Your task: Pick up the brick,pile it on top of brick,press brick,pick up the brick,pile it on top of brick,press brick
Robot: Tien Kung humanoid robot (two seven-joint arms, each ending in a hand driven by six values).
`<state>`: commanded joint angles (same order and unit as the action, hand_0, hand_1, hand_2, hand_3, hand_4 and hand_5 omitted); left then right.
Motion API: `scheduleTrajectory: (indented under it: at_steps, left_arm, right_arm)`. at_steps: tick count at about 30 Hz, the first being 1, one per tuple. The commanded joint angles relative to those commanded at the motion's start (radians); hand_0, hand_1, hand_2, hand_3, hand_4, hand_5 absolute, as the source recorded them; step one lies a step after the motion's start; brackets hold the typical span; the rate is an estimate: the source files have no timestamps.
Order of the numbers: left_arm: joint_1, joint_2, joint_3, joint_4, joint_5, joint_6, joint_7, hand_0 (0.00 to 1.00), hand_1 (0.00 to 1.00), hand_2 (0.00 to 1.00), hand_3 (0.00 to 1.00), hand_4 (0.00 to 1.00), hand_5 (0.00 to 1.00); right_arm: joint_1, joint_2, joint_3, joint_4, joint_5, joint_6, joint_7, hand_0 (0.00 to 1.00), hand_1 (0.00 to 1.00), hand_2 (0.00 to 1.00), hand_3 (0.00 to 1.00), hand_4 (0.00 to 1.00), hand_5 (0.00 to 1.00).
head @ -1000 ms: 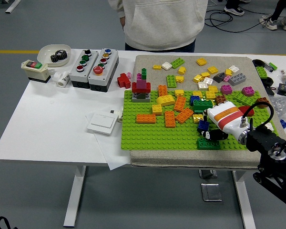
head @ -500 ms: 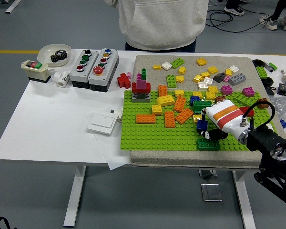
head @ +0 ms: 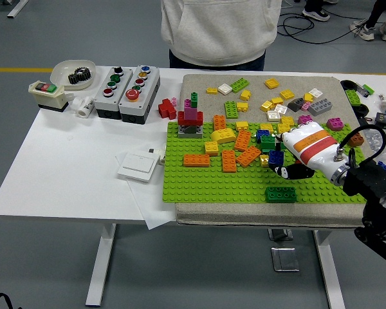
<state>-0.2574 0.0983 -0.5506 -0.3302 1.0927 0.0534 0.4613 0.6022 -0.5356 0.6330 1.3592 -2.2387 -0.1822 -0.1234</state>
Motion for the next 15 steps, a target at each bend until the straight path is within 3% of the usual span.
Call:
scheduleTrajectory:
  at_steps: [7,15]
  left_arm:
    - [-0.001,0.000,-0.001,0.001,0.001,0.000,0.000,0.679,0.710,0.733,0.588,0.673,0.665]
    - [-0.001,0.000,0.000,0.001,-0.001,0.001,-0.001,0.679,0.710,0.734,0.588,0.672,0.664]
  right_arm:
    - [0.003,-0.068,-0.029,0.085,0.029,0.069,0.007,0.141,0.126,0.218,0.483,0.762,0.447]
    - [-0.003,-0.083,-0.057,0.104,0.037,0.126,0.009,0.141,0.126,0.219,0.485,0.762,0.443]
